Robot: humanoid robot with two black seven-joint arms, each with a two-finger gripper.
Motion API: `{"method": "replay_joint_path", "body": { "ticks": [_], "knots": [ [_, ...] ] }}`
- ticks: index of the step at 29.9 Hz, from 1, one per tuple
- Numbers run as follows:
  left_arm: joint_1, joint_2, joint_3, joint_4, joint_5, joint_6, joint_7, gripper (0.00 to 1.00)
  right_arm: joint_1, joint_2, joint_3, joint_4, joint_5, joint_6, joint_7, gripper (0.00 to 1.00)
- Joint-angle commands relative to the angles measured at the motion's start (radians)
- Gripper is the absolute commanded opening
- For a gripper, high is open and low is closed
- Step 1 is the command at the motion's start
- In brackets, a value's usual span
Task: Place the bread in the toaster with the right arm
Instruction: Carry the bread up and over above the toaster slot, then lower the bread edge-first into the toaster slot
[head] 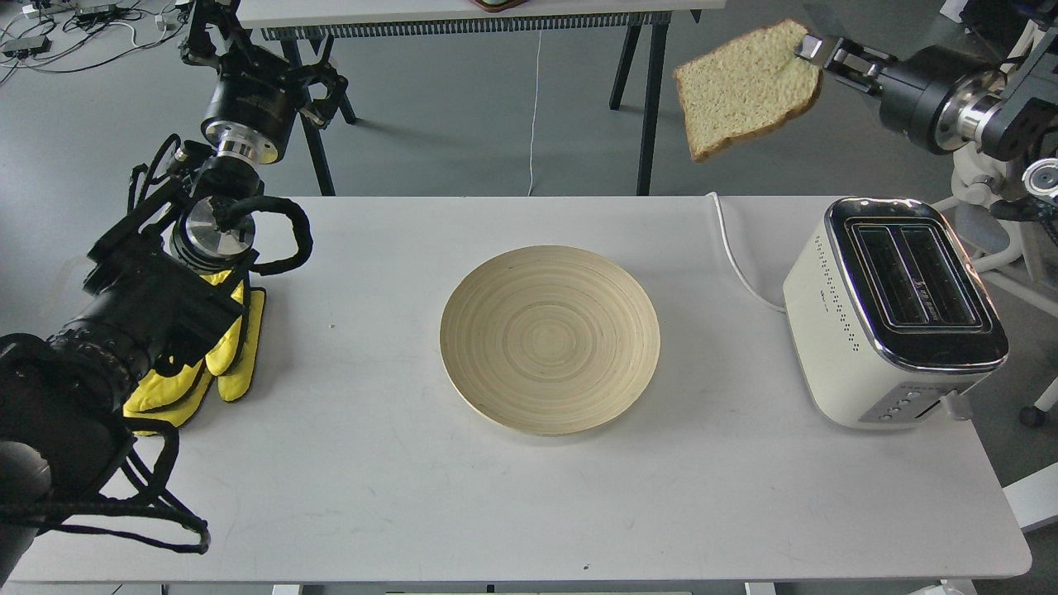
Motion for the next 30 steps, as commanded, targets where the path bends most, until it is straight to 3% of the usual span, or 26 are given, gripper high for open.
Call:
{"method": "replay_joint_path", "body": {
  "ticks": [1,4,12,30],
  "knots": [
    [-0.001,0.000,0.000,0.000,0.000,0.000,0.000,1.00,0.053,-0.170,-0.003,0.107,-0.015,0.073,-0.029,0.00],
    [-0.001,0.000,0.000,0.000,0.000,0.000,0.000,1.00,0.078,-0.275,-0.003,0.167,-0.015,0.121,-0.054,0.01],
    [-0.001,-0.001,0.000,0.000,0.000,0.000,0.000,1.00,0.045,-0.398,-0.024,0.231,-0.175,0.124,-0.053,0.00],
    [-0.001,-0.001,0.001,0.000,0.000,0.000,0.002,1.00,-0.048,-0.386,-0.190,0.191,-0.272,0.049,-0.056,0.00]
  ]
}}
